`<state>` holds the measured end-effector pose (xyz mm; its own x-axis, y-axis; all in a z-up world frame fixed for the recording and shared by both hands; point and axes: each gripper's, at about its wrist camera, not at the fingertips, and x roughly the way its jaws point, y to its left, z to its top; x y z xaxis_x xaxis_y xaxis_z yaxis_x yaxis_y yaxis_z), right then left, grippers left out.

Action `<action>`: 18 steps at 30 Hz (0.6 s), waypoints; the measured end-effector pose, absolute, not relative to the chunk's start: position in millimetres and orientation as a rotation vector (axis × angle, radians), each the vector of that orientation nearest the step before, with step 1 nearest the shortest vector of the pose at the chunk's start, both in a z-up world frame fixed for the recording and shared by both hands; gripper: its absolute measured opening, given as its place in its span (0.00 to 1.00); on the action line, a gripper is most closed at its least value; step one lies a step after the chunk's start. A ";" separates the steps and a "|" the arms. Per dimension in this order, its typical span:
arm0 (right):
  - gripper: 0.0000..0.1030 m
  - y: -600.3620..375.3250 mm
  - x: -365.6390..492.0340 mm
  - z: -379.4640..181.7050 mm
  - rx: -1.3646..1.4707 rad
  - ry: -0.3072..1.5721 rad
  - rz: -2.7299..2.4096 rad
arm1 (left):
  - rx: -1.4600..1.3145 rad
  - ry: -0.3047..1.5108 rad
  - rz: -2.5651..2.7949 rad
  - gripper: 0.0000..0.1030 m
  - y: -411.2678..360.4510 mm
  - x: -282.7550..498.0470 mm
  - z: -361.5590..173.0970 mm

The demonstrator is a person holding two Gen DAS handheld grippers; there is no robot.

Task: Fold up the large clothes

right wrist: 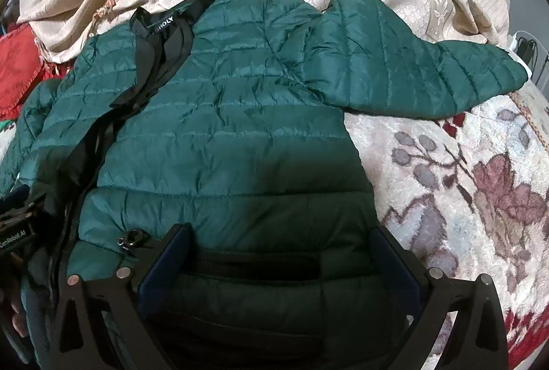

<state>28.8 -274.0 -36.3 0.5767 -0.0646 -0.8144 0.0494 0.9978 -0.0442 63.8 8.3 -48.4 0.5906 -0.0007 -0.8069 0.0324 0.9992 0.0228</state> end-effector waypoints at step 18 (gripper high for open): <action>1.00 -261.0 12.9 4.3 -0.076 0.748 -0.035 | 0.062 0.888 -0.002 0.99 6.1 57.9 -42.3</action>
